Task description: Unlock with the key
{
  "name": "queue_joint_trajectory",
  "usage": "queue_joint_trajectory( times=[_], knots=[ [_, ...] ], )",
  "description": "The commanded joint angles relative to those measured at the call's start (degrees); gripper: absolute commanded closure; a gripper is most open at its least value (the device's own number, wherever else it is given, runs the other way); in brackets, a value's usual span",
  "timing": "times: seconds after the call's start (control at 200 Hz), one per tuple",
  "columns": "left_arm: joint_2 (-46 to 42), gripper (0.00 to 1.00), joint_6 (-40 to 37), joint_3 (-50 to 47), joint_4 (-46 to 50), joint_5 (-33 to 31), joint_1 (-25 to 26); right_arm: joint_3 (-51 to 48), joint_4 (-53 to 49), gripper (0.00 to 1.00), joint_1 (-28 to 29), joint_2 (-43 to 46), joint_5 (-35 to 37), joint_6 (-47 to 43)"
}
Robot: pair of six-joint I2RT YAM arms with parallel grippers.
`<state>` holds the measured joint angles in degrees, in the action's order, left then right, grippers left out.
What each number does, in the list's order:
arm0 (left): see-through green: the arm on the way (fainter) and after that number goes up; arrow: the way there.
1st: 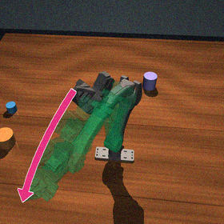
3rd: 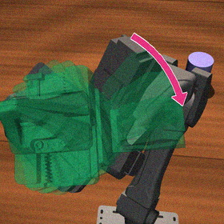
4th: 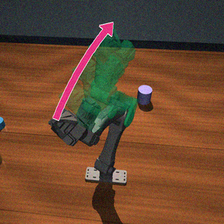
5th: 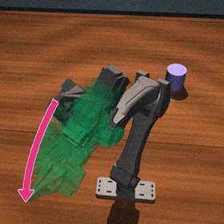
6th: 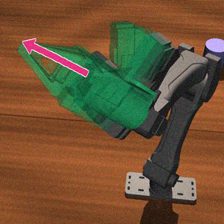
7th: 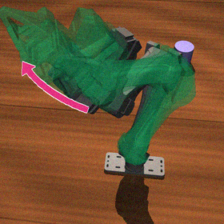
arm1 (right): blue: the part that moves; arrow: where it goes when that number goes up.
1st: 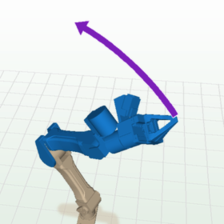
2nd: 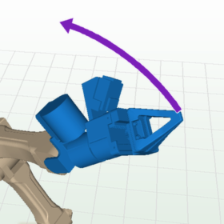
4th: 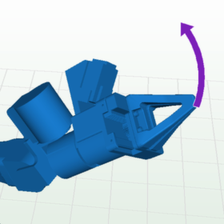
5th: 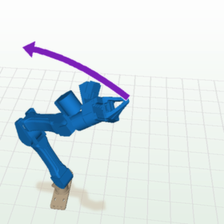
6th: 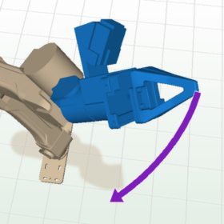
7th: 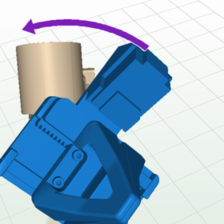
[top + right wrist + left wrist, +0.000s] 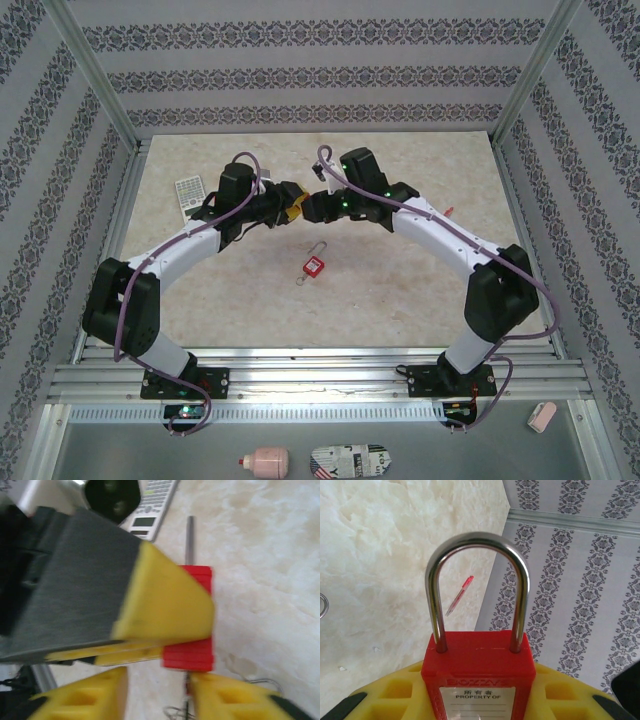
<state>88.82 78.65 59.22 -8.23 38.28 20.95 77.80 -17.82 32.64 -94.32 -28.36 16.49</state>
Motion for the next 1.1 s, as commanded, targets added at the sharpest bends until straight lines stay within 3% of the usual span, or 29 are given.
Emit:
queue_joint_trajectory(
  times=[0.0,0.195,0.285,0.37,0.465,0.654,0.824,1.094],
  knots=[
    [-0.04,1.0,-3.31,0.09,4.84,10.83,2.73,-0.71,14.32,0.47,-2.65,4.14,-2.18,1.63],
    [-0.43,1.0,-7.27,0.87,9.13,9.09,0.75,-3.61,10.06,0.32,-4.43,8.44,-4.34,1.24],
    [-0.92,1.0,-9.92,2.15,12.41,7.82,0.25,-6.83,8.86,0.28,-4.56,10.65,-2.1,1.0],
    [-1.14,1.0,-9.26,2.1,11.6,7.89,0.23,-8.96,8.82,0.32,-4.86,11.63,-2.08,1.42],
    [-1.34,1.0,-9.56,2.67,12.25,7.27,0.25,-10.09,8.74,0.43,-4.49,11.44,-4.24,2.06],
    [-1.66,1.0,-9.28,2.74,11.96,6.33,0.23,-13.0,7.79,0.43,0.93,12.1,-1.23,-0.1],
    [-2.3,1.0,-9.48,2.85,11.91,6.27,0.34,-16.29,10.4,0.45,1.29,12.33,-0.54,1.7],
    [-2.94,1.0,-9.12,2.22,10.71,6.21,0.34,-17.22,12.28,0.58,1.19,9.88,-1.21,2.85]
  ],
)
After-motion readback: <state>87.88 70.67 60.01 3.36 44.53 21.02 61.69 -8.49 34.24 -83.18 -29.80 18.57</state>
